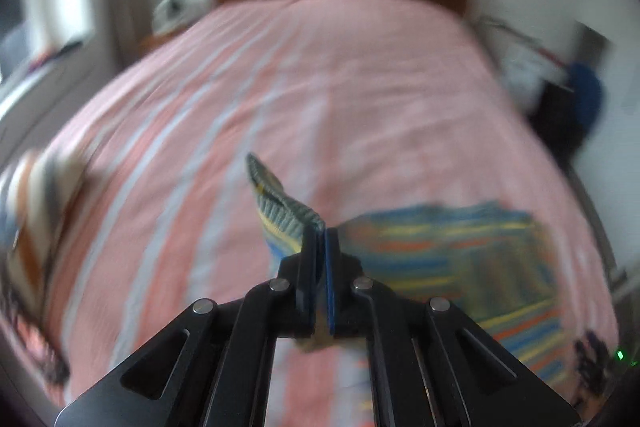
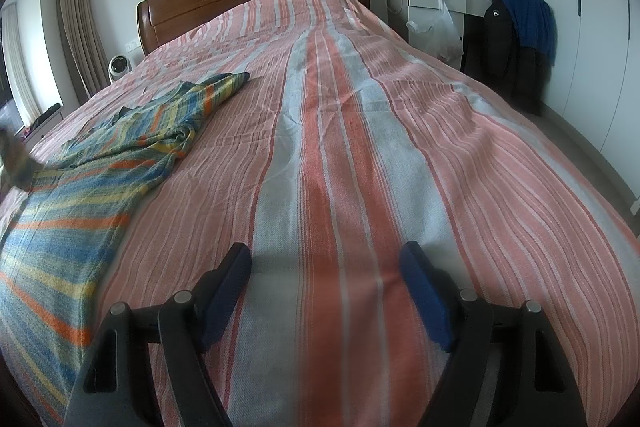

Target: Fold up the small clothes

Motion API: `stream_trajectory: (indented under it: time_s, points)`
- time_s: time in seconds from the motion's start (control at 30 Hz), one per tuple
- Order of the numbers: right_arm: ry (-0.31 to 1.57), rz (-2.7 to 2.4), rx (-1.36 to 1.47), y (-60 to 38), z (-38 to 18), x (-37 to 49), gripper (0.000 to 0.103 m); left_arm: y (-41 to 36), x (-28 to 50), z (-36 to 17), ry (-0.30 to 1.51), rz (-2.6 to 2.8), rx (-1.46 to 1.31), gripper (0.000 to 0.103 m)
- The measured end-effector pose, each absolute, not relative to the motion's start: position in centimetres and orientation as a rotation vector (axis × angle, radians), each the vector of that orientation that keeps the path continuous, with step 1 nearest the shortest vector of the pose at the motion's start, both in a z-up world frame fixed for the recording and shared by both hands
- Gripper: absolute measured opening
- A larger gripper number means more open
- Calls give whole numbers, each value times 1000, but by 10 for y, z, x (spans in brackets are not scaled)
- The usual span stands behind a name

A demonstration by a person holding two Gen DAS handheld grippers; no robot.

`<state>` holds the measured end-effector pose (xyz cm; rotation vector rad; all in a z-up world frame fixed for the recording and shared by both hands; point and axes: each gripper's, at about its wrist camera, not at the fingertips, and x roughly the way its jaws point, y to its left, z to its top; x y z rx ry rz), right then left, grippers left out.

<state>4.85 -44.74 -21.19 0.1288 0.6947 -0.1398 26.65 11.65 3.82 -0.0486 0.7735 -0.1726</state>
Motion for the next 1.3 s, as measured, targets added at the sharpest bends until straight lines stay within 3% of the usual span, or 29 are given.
stream_trajectory:
  time_s: [0.1, 0.17, 0.2, 0.23, 0.27, 0.5, 0.77, 0.87, 0.93, 1.07, 1.1, 1.13, 1.3]
  points:
    - [694, -140, 128, -448, -212, 49, 77, 39, 265, 47, 754, -316, 6, 5]
    - [694, -140, 128, -447, -212, 49, 77, -5, 269, 29, 815, -398, 38, 23]
    - [694, -139, 128, -447, -212, 49, 77, -23, 272, 16, 858, -432, 48, 59]
    - [694, -138, 129, -449, -212, 50, 77, -35, 274, 3, 895, -455, 50, 85]
    - [693, -137, 130, -449, -212, 50, 77, -43, 275, -8, 914, -471, 38, 87]
    - [688, -129, 134, -452, -212, 52, 77, 18, 296, -47, 991, -302, -122, 87]
    - [690, -133, 126, -451, -213, 53, 77, 101, 322, -98, 1088, -71, -64, 85]
    - [690, -134, 124, -451, -213, 54, 77, 116, 335, -112, 1112, -94, -156, 79]
    - [690, -134, 123, -449, -214, 52, 77, 116, 348, -122, 1124, -125, -198, 68]
    - [689, -135, 122, -449, -214, 52, 77, 101, 375, -138, 1135, -198, -198, 64]
    - [689, -136, 120, -447, -215, 52, 77, 96, 380, -142, 1146, -216, -193, 53]
    - [689, -137, 119, -448, -215, 53, 77, 90, 383, -146, 1154, -228, -178, 3]
    - [689, -140, 112, -448, -216, 53, 77, 58, 372, -117, 890, -126, 89, 2]
